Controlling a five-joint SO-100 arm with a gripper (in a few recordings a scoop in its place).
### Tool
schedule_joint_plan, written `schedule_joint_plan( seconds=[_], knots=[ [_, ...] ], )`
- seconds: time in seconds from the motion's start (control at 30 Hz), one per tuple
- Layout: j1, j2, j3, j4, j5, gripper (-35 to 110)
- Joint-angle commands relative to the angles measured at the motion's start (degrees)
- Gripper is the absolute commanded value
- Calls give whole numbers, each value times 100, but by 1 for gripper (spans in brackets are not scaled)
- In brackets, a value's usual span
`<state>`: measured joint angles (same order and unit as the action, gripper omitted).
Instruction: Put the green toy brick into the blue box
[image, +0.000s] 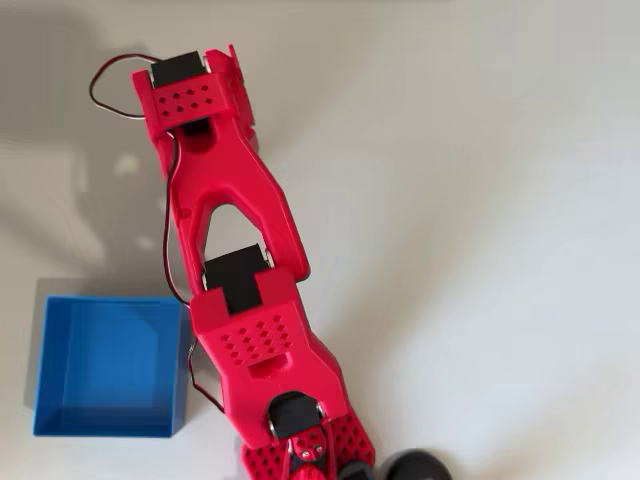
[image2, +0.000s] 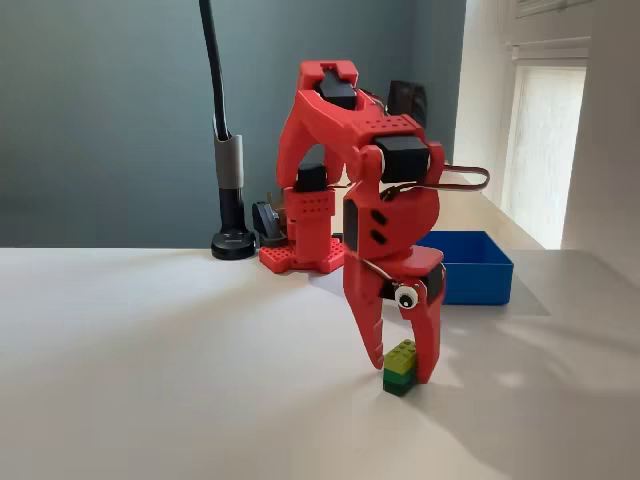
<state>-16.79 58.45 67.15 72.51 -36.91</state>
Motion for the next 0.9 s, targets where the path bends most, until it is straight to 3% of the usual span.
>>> schedule_joint_plan(
  seconds=[0.0,0.6,0.87],
  knots=[
    [-167,202,-387,62,246,0],
    [-360,325,-123,70,703,0],
    [-624,1362,343,70,835,0]
  ],
)
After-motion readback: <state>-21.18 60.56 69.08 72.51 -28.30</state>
